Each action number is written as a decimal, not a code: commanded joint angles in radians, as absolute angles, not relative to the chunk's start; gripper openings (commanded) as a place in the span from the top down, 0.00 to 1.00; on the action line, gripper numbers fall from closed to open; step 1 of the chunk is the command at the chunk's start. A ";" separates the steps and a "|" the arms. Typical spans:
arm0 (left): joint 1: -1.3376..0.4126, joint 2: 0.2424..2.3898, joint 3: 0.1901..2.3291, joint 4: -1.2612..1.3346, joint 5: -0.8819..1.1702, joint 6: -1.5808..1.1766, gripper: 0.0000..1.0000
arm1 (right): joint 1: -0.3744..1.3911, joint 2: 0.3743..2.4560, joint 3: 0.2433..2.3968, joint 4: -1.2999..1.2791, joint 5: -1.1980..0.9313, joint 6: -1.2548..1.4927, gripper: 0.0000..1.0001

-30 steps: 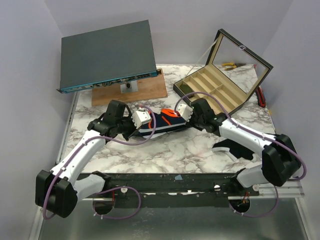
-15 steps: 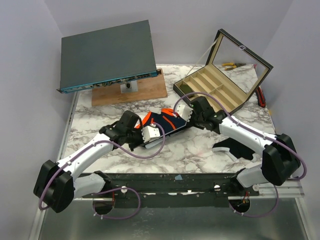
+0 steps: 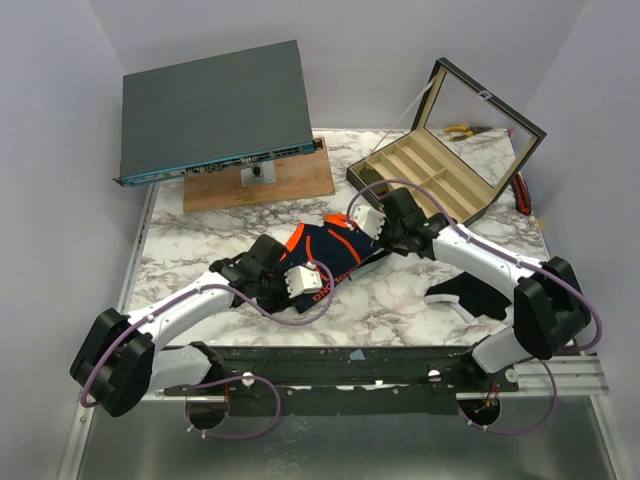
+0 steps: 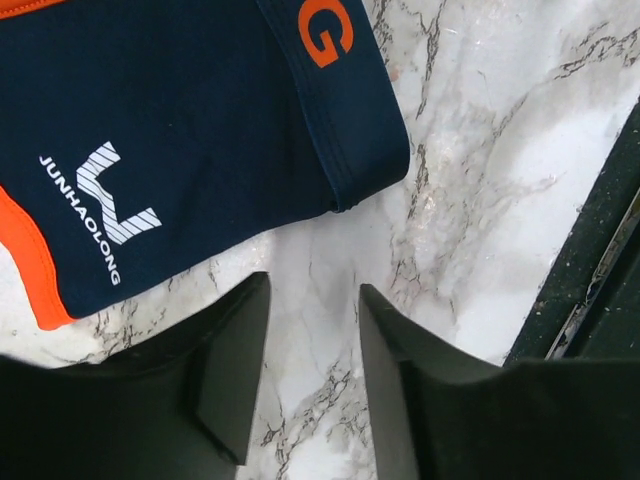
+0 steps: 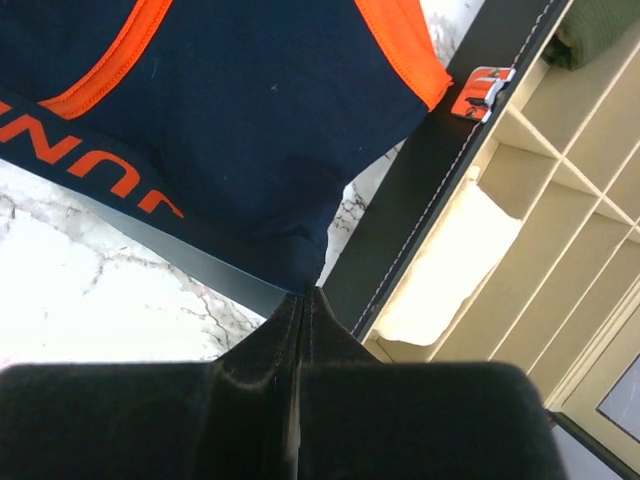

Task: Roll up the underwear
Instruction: Flatten out the underwear at the center of the board.

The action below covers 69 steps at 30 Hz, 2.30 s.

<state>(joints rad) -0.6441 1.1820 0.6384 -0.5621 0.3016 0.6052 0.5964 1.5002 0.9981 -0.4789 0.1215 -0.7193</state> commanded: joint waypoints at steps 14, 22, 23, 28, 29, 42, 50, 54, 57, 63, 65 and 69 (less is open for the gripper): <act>-0.924 1.014 0.525 -0.373 0.089 0.620 0.29 | 0.535 1.612 1.048 -0.509 0.047 -0.611 0.99; -0.983 1.103 0.508 -0.309 0.070 0.769 0.33 | 0.519 1.636 1.077 -0.512 0.044 -0.602 0.99; -0.983 1.112 0.513 -0.308 0.071 0.781 0.33 | 0.517 1.637 1.081 -0.514 0.045 -0.603 0.99; -0.983 1.166 0.528 -0.304 0.089 0.823 0.35 | 0.513 1.639 1.092 -0.522 0.044 -0.607 0.99; -0.983 1.176 0.532 -0.307 0.095 0.827 0.35 | 0.512 1.641 1.093 -0.523 0.044 -0.608 0.99; -0.983 1.229 0.571 -0.337 0.145 0.872 0.47 | 0.511 1.650 1.098 -0.541 0.017 -0.608 0.99; -0.983 1.293 0.589 -0.361 0.155 0.903 0.63 | 0.510 1.662 1.108 -0.546 0.017 -0.612 0.99; -0.983 1.309 0.592 -0.346 0.156 0.898 0.67 | 0.511 1.666 1.111 -0.546 0.020 -0.616 0.99; -0.983 1.315 0.591 -0.342 0.150 0.888 0.77 | 0.508 1.670 1.109 -0.546 0.026 -0.622 0.99; -0.983 1.286 0.560 -0.335 0.116 0.860 1.00 | 0.490 1.668 1.109 -0.552 0.033 -0.628 0.99; -0.982 1.252 0.548 -0.339 0.109 0.845 1.00 | 0.479 1.660 1.113 -0.559 0.032 -0.630 0.99; -0.961 1.139 0.540 -0.364 0.114 0.800 1.00 | 0.469 1.634 1.133 -0.586 0.040 -0.626 0.99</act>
